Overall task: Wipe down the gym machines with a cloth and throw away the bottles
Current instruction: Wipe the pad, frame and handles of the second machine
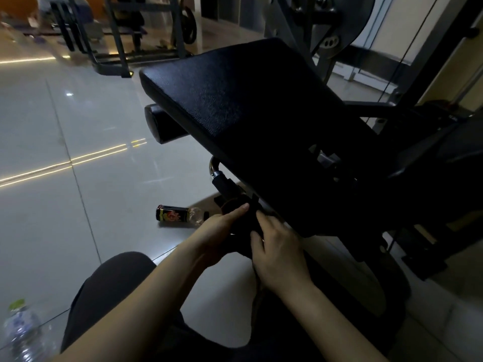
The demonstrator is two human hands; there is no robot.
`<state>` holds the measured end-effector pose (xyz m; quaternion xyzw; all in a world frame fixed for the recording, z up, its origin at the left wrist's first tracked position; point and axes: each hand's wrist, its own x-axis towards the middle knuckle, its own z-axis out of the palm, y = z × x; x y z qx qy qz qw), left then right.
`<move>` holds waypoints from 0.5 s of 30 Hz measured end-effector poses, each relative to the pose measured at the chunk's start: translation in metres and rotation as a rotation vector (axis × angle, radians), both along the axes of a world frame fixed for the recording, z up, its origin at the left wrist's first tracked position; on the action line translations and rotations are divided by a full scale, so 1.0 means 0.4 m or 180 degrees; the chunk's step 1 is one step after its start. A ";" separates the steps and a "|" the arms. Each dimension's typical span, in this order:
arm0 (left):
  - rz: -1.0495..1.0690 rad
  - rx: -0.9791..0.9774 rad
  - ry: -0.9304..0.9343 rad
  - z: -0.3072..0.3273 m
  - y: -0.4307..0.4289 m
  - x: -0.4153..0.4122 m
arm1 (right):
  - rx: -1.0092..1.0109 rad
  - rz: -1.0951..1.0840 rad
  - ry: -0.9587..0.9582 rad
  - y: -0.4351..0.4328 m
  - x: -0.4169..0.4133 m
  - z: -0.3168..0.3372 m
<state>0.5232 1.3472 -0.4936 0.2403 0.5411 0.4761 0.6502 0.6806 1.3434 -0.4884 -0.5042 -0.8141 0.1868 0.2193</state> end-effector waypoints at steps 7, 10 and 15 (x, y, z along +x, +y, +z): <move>0.0341 0.0086 0.0875 0.052 0.034 -0.040 | -0.1122 -0.0268 -0.0122 0.120 -0.089 0.043; 0.0709 -0.0039 0.0752 0.079 0.057 -0.065 | -0.1668 -0.0210 0.0322 0.184 -0.118 0.037; 0.0964 0.0040 0.0319 0.040 0.035 -0.046 | -0.1082 -0.0265 0.0093 0.177 -0.135 0.013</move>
